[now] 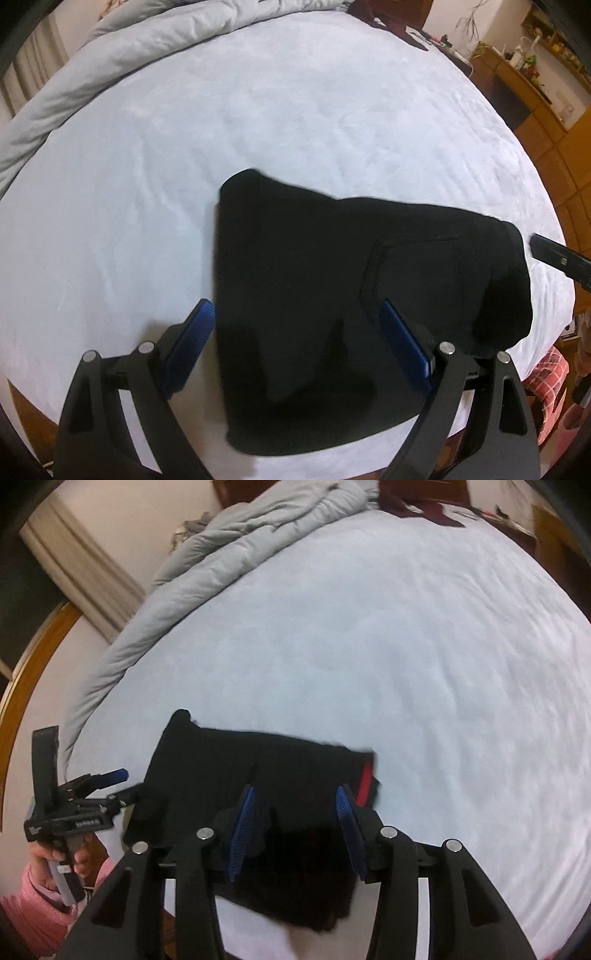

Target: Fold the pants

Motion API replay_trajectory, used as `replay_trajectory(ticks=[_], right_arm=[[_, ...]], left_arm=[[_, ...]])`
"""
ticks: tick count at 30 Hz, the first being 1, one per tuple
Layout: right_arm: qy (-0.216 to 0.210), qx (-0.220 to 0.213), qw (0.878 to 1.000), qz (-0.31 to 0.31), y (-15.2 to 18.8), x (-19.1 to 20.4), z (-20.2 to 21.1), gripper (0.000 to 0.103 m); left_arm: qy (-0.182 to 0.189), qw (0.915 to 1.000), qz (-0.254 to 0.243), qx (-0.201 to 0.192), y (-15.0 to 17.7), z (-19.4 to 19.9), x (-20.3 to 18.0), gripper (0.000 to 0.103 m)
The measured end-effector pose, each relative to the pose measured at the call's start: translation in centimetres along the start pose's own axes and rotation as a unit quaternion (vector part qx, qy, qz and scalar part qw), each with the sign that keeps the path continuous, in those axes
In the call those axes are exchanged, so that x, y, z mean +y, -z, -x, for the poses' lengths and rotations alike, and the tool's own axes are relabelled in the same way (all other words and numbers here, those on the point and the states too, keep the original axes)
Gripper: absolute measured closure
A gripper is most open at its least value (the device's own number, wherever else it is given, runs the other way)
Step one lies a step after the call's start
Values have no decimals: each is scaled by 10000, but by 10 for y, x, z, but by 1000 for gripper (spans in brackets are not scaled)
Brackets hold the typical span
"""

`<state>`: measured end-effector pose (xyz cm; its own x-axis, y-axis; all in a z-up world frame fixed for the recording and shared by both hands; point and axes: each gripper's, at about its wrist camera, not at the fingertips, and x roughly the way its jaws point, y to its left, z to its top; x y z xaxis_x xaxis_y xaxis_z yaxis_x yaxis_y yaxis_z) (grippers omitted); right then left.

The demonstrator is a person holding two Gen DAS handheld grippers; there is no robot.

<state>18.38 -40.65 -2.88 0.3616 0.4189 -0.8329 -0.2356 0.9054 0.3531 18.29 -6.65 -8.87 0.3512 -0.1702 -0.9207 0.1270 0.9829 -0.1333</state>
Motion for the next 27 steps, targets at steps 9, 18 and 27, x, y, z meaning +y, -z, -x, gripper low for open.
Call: replay_trajectory(ticks=[9,18,27], right_arm=[[-306,615,9950,-727,-8,-30,-75,67],[-356,394,9966,-633,-3,-18,-52,64],[-172,429,9989,-73,51,17,-2,60]], left_arm=[[-57,9991,-107,397,-5,-52,-14,12],[26,9992,-50,402,-3,-37,-13,11],[63,9990,-247,374,39,-9,-14,11]])
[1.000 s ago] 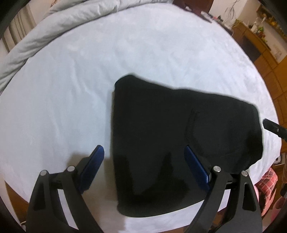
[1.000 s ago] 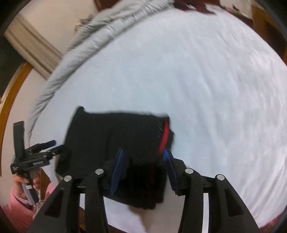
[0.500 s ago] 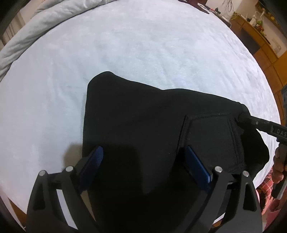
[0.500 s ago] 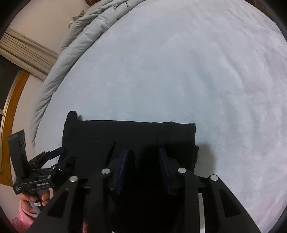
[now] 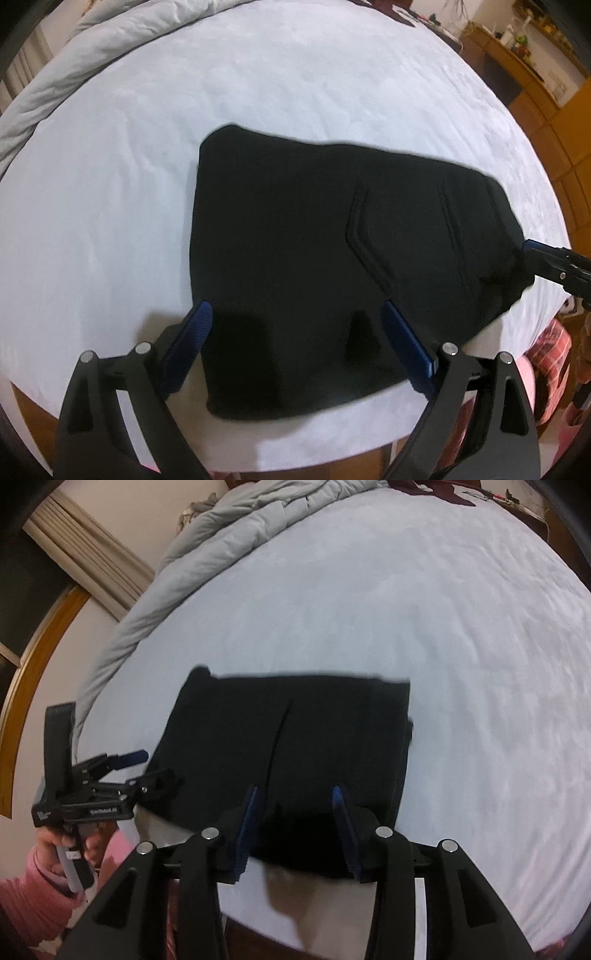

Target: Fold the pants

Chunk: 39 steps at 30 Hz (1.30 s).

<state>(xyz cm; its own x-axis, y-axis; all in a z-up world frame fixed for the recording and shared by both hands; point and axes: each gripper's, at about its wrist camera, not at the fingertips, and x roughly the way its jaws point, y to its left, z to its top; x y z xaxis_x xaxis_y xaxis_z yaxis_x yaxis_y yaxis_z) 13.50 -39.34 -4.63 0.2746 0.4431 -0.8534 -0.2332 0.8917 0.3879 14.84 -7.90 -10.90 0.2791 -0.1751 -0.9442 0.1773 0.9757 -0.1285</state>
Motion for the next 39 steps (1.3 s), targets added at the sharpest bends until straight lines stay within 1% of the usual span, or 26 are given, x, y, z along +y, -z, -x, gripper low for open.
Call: replay_trajectory(ticks=[4,8,20,24,28,33,39], right_arm=[[169,86,9998,-58,19,-3,-2,60],[165,149,9994,-282,25,-14,-10,62],[477,268,9981,-297,28,-17,-35,62],[491,237,9977,-395,31,-22,-42,62],[583,208,9975,-347,32,-21,-45,61],[524,216,9975,-431,31,-21,-42,61],[370,62,9979,-519,28,-16,-27,59]], left_arm=[[-223,9997,-100,42,9,-7,-2,11],[-211,9998,-31,37,9,-9,-1,11],[-260,9996,85,-89,9,-8,0,11],[-221,9995,165,-156,14,-3,1,11],[-118,9994,234,-239,18,5,7,11],[-85,9992,201,-349,19,13,5,11],[-107,9988,165,-454,18,25,4,11]])
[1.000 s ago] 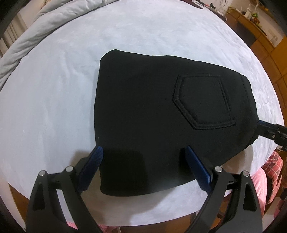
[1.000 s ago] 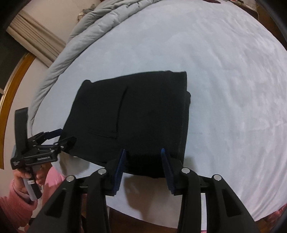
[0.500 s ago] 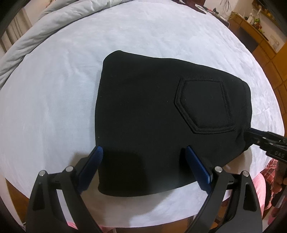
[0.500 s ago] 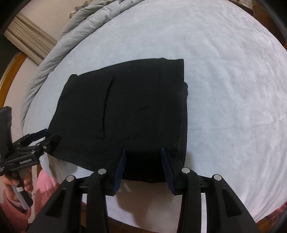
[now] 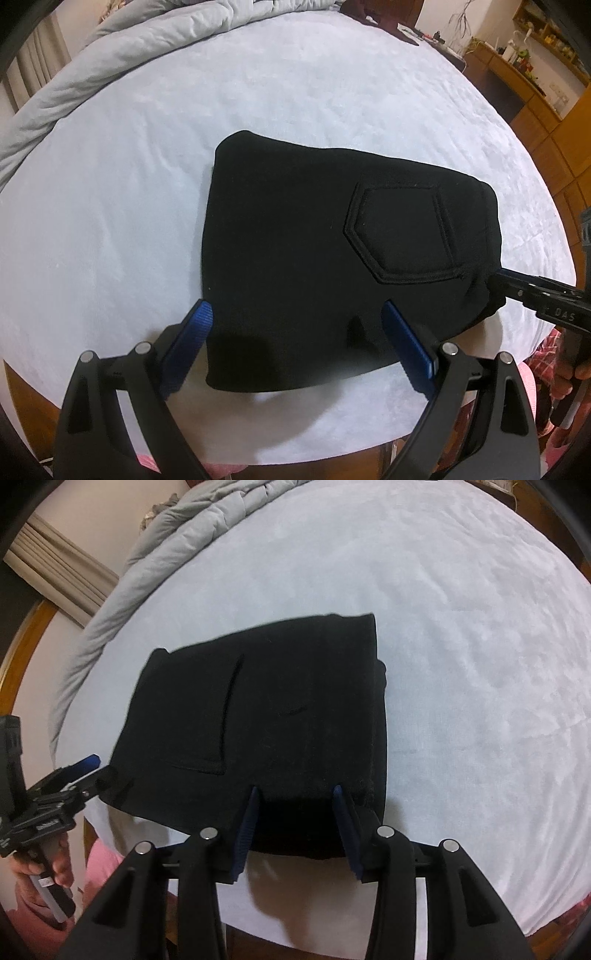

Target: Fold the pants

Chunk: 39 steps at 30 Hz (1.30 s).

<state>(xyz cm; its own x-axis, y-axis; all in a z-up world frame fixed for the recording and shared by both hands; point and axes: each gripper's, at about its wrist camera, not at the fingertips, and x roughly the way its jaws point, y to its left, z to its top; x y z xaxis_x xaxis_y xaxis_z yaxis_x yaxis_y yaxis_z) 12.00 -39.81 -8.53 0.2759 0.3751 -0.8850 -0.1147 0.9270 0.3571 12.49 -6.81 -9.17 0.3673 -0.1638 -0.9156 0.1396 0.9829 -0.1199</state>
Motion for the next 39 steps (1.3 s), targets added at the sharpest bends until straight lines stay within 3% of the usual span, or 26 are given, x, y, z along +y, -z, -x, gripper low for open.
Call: replay_trajectory(ticks=[13,16,19,21,23,26,31,39], right_arm=[[-107,-28,9999,-82,2,-4,12,58],[-273,-22,9994,-225,-1,-11,19,46],[-166,-105,9995,-246,-9,-19,27,44],[-84,-166,9996,-202,-15,-23,32,37],[-64,-117,9998,-122,-18,-24,32,23],[-103,-33,9999,-65,-23,-30,28,21],[-637,334,9966,-410,-27,-50,4,18],[-1249,840,9851,-828,-28,-75,-41,17]], left_arm=[[-166,9997,-171,40,2,5,2,11],[-73,9998,-146,110,-2,4,9,11],[244,9987,157,424,-11,-4,29,11],[135,9983,308,481,-16,-9,43,11],[67,9980,301,549,-20,-15,51,11],[415,9947,512,783,-23,-25,65,11],[973,9882,624,1006,-23,-41,69,11],[1373,9817,519,1210,-31,-70,58,10]])
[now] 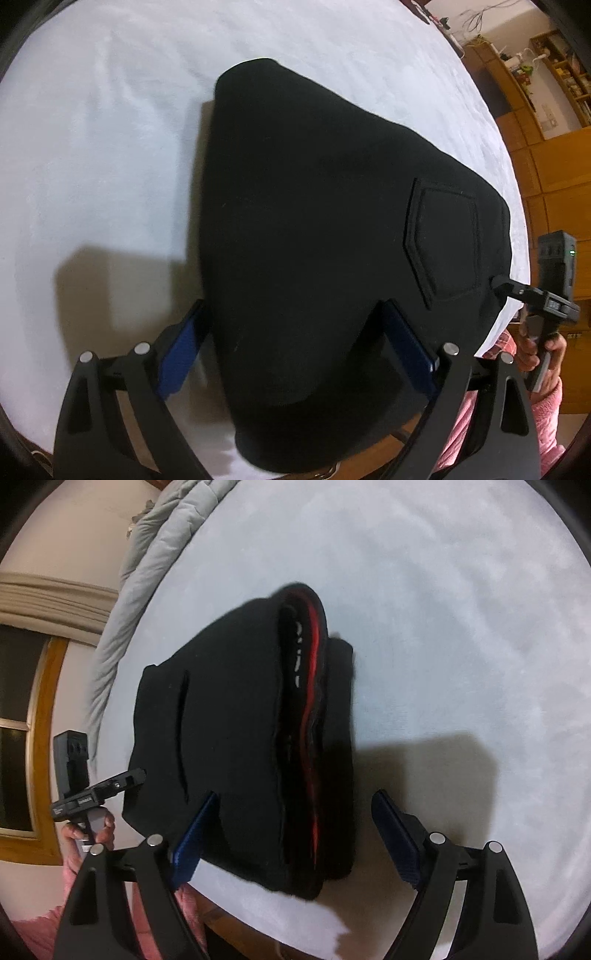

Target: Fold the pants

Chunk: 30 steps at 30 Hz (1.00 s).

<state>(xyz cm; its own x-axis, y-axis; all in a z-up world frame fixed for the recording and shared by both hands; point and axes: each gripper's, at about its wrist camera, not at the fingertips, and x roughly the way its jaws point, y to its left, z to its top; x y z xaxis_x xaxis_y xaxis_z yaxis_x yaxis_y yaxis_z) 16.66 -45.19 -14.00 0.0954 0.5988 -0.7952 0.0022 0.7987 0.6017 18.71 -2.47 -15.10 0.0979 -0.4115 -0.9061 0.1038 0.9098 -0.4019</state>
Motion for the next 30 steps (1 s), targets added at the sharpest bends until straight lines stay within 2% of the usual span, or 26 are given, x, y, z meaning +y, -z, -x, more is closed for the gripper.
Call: replay_trajectory(ticks=[5,6,9,12,16,21,22,23,24,26,27,28,29,30], right_arm=[[-510,142,9986,-85,-6,-3,-13,17],[-555,174,9983,-98,-8,-4,-16,16],[-632,271,9976,-43,-10,-2,-24,3],[-564,370,9977,102,-12,2,-29,3],[-644,415,9971,26,-11,1,-29,3],[-568,327,9978,-90,-11,2,-29,3],[-525,290,9982,-57,-11,3,-28,5],[-476,241,9986,-33,-11,4,-28,13],[-389,185,9991,29,-10,5,-26,18],[-347,63,9992,161,-6,5,-20,36],[-398,31,9991,174,-5,4,-18,41],[-519,-10,9985,157,-3,2,-14,51],[-631,-34,9979,129,-2,1,-12,59],[-772,-74,9969,105,-1,1,-8,62]], left_arm=[[200,9996,-177,95,-6,-11,-6,10],[262,9994,-198,133,-7,-11,-6,10],[437,9985,-161,292,-9,-16,-1,7],[594,9977,101,325,-7,-25,4,3],[367,9987,34,362,-5,-33,-8,3],[284,9989,-25,371,-5,-30,-11,5],[251,9990,-38,364,-4,-28,-11,7],[239,9991,-39,359,-4,-27,-10,8],[231,9991,-69,340,-3,-25,-9,12],[212,9992,-105,324,-3,-21,-8,22],[174,9994,-69,286,-3,-18,-4,32],[231,9993,-36,280,-8,-16,-4,40],[272,9993,-40,261,-8,-15,-4,44],[295,9993,-73,236,-8,-14,-3,52]])
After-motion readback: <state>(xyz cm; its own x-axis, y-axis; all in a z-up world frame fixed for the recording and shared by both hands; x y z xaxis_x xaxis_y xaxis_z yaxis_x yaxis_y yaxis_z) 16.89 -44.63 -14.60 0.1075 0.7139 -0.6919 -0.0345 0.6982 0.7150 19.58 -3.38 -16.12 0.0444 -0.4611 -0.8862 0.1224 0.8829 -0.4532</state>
